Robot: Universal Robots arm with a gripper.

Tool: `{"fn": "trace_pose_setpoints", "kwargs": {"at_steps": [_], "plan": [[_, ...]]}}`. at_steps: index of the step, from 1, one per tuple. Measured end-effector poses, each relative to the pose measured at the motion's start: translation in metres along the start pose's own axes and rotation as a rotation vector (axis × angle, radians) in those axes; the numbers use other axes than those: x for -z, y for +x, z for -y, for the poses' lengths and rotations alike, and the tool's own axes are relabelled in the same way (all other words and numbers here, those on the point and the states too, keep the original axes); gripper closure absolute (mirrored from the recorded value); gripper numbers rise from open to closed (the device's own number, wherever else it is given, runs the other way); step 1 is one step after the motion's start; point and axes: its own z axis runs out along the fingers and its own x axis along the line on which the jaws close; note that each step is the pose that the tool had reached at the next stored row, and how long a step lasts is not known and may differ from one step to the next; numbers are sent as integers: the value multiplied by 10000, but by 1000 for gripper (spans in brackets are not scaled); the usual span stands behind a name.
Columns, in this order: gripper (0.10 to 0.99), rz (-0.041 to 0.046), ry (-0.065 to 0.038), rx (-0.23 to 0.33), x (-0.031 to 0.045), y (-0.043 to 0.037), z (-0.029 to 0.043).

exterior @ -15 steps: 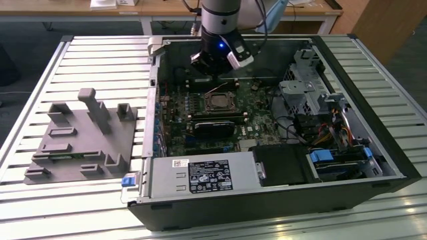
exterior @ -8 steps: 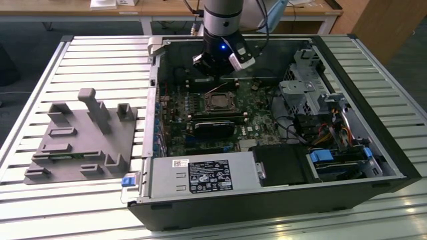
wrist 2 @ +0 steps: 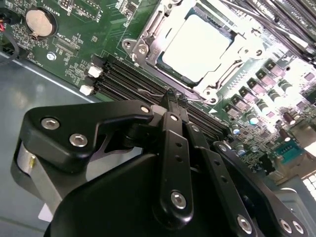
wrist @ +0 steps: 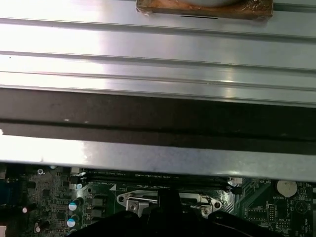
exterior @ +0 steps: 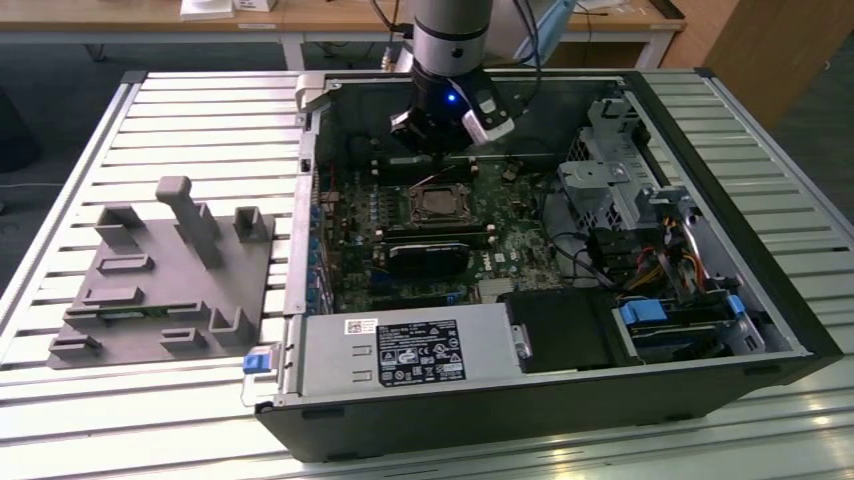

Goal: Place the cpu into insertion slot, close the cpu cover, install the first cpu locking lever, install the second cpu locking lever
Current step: 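Install the first cpu locking lever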

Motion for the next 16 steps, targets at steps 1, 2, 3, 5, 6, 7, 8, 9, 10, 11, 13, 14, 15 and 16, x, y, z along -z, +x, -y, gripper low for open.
{"fn": "trace_pose_setpoints", "kwargs": {"at_steps": [1,2,3,5,6,7,8,9,10,11,13,14,15,16], "plan": [[973,0,0,-5,-2,-5,-2],[973,1,0,-7,-3,-9,-4],[973,1,1,-12,-5,-15,-6],[973,3,0,-23,-12,-28,-9],[973,3,0,-28,-15,-35,-11],[973,3,1,-33,-17,-42,-13],[973,4,1,-36,-20,-51,-15],[973,4,1,-39,-23,-59,-18],[973,4,0,-42,-27,-67,-20],[973,6,-1,-45,-31,-75,-21],[973,5,1,-52,-41,-90,-24],[973,5,2,-55,-48,-98,-25],[973,5,2,-58,-56,-106,-26],[973,5,2,-60,-65,-115,-27]]}}
